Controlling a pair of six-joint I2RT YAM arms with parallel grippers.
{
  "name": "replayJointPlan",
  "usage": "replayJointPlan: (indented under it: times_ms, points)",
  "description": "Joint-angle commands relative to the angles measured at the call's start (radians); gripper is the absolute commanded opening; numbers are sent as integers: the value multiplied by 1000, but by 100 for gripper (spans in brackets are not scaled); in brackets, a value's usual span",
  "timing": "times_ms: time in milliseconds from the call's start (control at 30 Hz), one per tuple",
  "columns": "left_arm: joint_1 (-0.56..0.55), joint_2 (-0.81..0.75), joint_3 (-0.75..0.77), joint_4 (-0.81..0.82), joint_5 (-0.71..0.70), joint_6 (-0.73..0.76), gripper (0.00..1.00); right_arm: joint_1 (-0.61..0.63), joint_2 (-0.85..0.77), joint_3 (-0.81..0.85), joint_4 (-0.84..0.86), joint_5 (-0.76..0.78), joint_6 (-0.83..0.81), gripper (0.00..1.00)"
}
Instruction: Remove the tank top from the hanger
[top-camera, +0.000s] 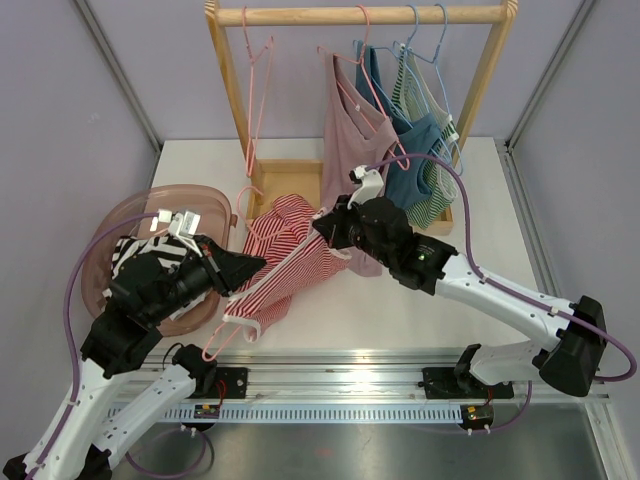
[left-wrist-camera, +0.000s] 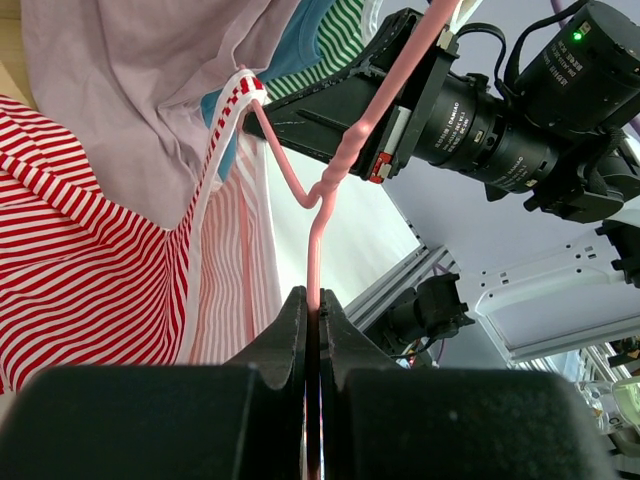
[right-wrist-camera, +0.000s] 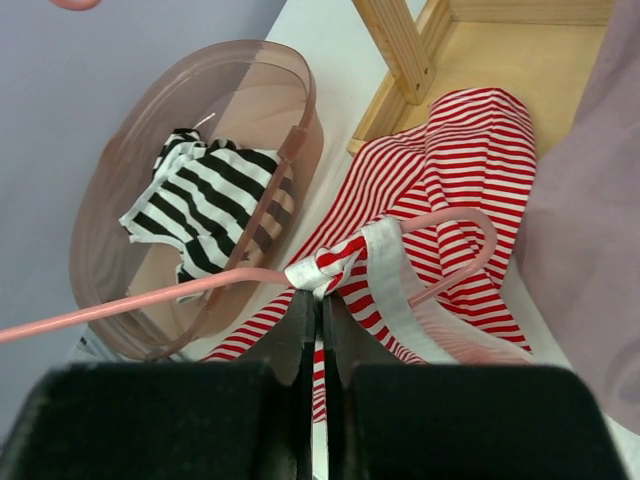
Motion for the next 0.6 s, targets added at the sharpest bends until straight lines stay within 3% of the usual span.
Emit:
replayJointPlan:
  times_ms: [0,333,433,567]
  points:
    - [-6,-14,20,17,-3,19,0,-18,-31,-8,-1,76,-35,0]
    - [-4,-32,48,2,65,36,0,-130,-5,70,-216,323,-92,0]
    - [-6,-37,48,14,69,32,0,-148,10,75,-227,280,-92,0]
    - [-6,-41,42,91,85,8,0,-148,-31,48,-176,49,-77,0]
